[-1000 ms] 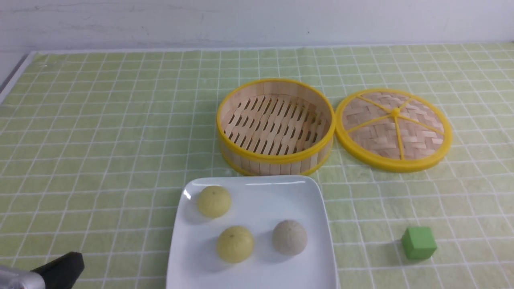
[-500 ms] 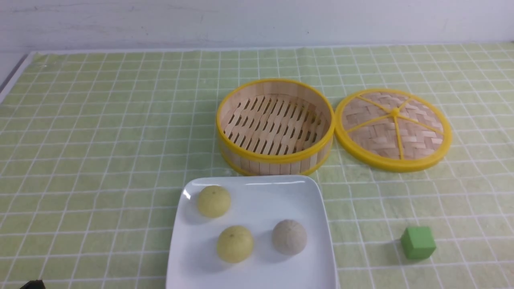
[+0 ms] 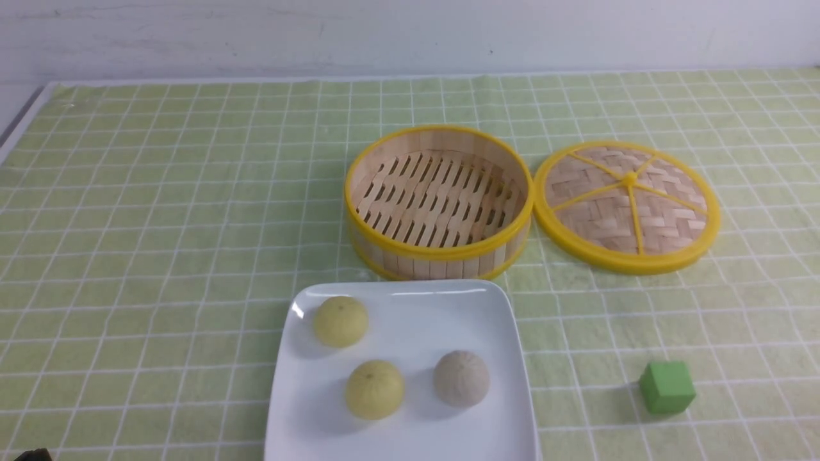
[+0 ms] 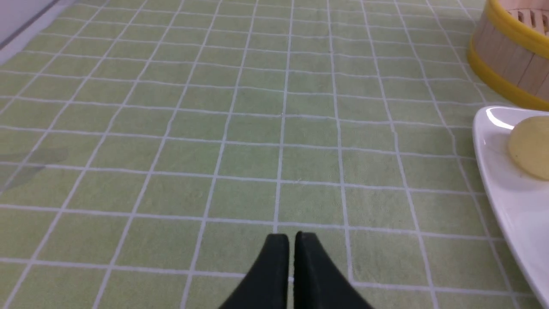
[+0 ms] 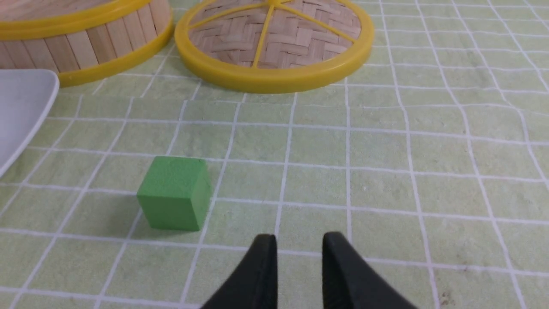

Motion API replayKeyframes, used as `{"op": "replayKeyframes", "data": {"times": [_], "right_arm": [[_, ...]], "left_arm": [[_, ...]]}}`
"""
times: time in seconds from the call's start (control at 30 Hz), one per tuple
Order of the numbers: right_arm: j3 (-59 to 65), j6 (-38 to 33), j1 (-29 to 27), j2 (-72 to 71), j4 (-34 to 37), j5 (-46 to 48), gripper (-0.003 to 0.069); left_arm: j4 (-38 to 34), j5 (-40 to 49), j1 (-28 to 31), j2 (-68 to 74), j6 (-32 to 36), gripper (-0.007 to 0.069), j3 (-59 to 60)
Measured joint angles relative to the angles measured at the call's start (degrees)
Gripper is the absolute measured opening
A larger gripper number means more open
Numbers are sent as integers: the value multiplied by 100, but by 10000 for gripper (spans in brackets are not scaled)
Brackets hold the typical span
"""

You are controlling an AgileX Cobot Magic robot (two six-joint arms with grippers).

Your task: Put the steamed buns into the plate on the green tablecloth.

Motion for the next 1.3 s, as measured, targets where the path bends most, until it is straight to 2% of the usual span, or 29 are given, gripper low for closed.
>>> {"op": "replayKeyframes", "data": {"times": [1.3], "right_arm": [[0, 0, 0, 0, 0, 7, 234]], "left_arm": [[0, 6, 0, 0, -5, 76, 0]]}}
